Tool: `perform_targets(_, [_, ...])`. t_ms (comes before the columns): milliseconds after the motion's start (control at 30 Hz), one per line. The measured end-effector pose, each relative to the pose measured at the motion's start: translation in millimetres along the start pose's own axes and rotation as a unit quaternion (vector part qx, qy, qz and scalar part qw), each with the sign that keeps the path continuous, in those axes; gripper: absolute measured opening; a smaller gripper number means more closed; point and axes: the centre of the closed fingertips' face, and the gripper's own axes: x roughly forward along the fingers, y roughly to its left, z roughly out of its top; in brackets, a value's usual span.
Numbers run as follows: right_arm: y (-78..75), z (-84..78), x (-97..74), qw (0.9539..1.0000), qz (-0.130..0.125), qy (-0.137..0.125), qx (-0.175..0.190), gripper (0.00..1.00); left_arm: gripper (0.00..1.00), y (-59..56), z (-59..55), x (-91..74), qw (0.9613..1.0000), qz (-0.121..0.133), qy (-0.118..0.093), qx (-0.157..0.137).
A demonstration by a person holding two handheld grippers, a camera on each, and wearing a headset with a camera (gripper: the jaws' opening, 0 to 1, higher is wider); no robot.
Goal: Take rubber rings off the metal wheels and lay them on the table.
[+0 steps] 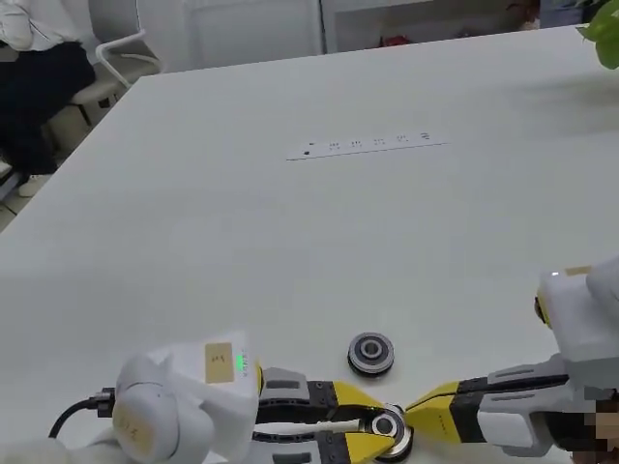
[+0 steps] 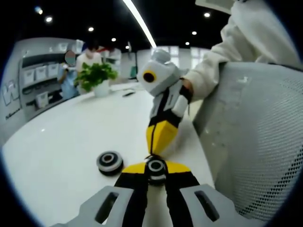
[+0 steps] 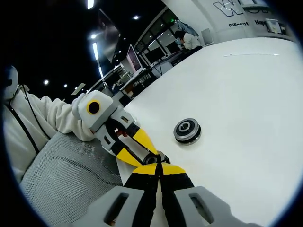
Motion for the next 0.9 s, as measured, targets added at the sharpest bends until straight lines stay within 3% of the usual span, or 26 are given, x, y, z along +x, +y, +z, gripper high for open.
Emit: perform_targets(900, [6.8, 5.2, -0.3, 0.9996, 0.025, -0.016, 0.004, 0.00, 0.14, -0.2, 0.1, -0.8, 1.0000, 0.001, -0.003, -0.001])
